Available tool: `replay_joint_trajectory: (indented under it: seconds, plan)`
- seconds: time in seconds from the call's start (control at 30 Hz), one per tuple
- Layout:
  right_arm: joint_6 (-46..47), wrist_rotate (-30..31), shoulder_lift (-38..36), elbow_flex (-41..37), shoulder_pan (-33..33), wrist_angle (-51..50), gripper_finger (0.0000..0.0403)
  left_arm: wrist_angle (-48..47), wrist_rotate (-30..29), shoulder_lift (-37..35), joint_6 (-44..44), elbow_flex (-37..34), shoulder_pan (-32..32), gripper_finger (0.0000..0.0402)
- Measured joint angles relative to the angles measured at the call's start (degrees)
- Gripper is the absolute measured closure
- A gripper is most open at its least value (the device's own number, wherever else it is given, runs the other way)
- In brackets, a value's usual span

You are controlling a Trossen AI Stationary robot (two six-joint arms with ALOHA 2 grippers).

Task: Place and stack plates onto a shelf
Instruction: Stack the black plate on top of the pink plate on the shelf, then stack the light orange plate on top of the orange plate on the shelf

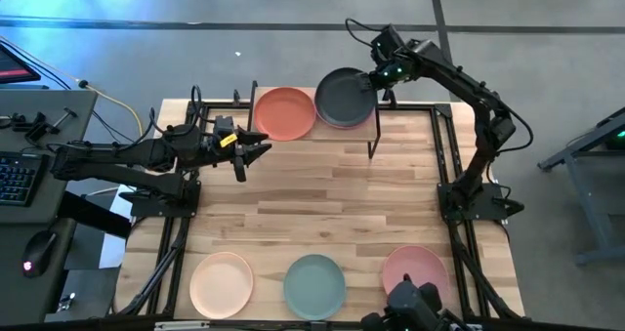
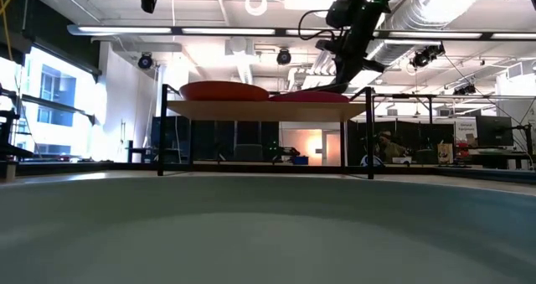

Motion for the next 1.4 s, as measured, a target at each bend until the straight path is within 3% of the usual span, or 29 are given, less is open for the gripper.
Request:
replay_joint_trajectory:
  seconds: [0.3,0.67,0.87,1.23,1.3,1.4]
  plan:
    - [0.0,-2.6,0.0,0.0,0.5,-0.2,0.0391,0.0,0.0,0.0,0.1,0.0,0.0,0.0248]
    - [-2.0,-4.2,-0.3,0.0,0.3,-1.1,0.0273,0.0,0.0,0.0,0.1,0.0,0.0,0.0248]
    - [-5.9,-8.6,-1.9,0.0,-0.2,-2.6,0.0246,0.0,0.0,0.0,0.1,0.0,0.0,0.0248]
    - [-15.9,-8.8,-14.9,-0.7,3.9,-5.8,0.0245,1.4,1.8,0.0,-0.8,0.0,1.8,0.0248]
    - [-14.8,-8.8,-19.4,-4.7,5.7,-1.4,0.0245,2.3,3.5,0.0,-0.9,0.0,3.2,0.0248]
    - [-9.4,-8.9,-28.2,-17.0,9.3,8.9,0.0245,2.4,6.0,0.0,-1.0,0.0,5.2,0.0248]
